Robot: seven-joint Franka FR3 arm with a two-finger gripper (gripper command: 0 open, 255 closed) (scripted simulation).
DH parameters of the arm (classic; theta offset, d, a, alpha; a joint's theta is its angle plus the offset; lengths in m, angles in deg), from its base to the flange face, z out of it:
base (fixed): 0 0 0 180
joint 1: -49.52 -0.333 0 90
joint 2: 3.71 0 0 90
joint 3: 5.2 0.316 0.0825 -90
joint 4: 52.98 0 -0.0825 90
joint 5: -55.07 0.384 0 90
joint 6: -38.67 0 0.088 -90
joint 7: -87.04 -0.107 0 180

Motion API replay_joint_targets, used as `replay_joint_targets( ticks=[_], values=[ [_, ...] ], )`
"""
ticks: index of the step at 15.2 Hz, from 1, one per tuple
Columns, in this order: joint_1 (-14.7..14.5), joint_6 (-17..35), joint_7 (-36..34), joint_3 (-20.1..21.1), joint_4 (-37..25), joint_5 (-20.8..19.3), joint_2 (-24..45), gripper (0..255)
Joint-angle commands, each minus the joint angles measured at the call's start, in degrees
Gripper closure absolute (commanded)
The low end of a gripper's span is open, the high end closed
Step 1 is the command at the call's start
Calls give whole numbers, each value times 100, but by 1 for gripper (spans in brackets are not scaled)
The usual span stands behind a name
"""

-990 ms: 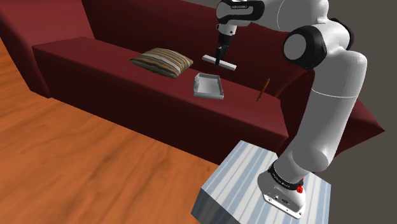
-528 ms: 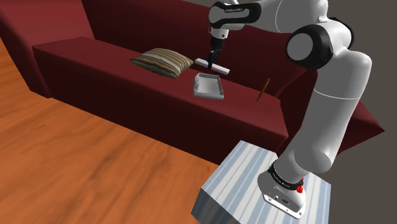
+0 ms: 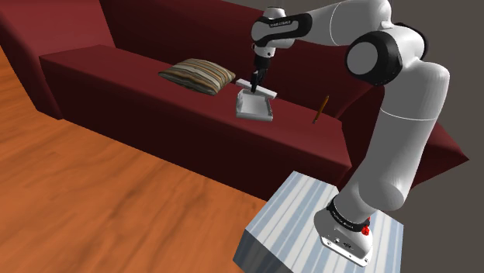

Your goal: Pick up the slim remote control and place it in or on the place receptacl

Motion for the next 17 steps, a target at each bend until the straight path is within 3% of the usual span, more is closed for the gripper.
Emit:
replay_joint_targets(
  ticks=[1,8,9,14,17],
  values=[
    [-2,139,15,6,114,15,22,255],
    [-2,139,15,6,114,15,22,255],
    [-1,139,15,6,114,15,22,0],
    [-1,139,15,6,113,15,23,0],
    [20,-409,-22,-20,-367,-33,-53,0]
  ],
)
